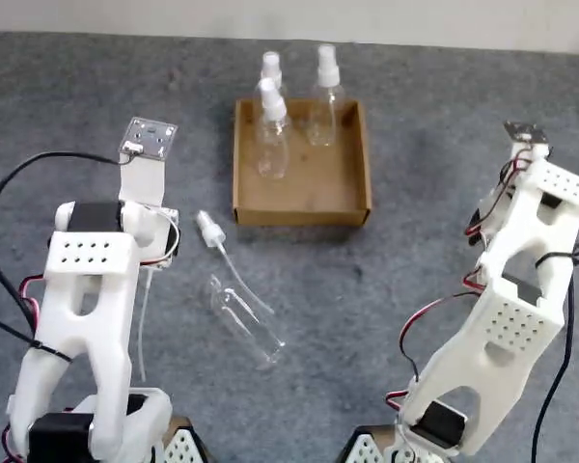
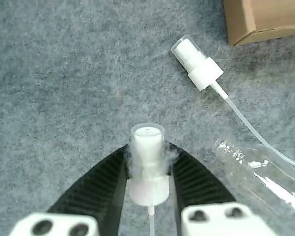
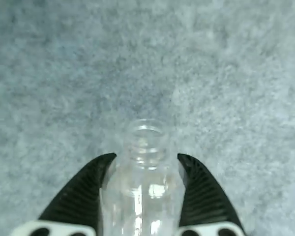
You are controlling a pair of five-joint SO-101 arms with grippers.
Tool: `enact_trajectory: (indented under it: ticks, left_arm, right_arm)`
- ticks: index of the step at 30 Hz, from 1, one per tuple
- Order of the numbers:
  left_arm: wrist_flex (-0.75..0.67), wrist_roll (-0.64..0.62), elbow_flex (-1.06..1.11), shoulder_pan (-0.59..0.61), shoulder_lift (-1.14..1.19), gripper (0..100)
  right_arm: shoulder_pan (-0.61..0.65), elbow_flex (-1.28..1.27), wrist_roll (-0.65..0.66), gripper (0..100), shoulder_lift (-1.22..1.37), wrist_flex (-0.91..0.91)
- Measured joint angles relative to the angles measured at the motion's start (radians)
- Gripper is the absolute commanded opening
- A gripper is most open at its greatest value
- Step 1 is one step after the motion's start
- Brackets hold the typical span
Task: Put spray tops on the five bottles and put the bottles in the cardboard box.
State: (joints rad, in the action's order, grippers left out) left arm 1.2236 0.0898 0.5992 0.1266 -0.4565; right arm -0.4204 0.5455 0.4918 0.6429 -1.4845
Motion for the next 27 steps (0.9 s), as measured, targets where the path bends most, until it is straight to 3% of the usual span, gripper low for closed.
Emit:
enact_trajectory:
  ticks: [5,8,15,21,27]
  left_arm:
    - [0.002,0.0,-0.018,0.0,-0.003,0]
    - [0.002,0.0,-0.071,0.0,-0.043,0]
    - [0.002,0.0,-0.094,0.003,-0.321,1]
    - [0.002,0.0,-0.12,0.08,-0.476,1]
    - [0.002,-0.023,-0.121,0.086,-0.497,1]
  right_arm:
    - [0.046,0.198,-0.014,0.4,0.0,-0.149]
    - [0.124,0.348,-0.074,0.3,0.0,-0.241]
    - [0.358,0.56,-0.204,0.3,-0.002,-0.261]
    - [0.512,0.376,-0.247,0.3,-0.089,-0.262]
    - [0.608,-0.081,-0.249,0.3,-0.503,-0.253]
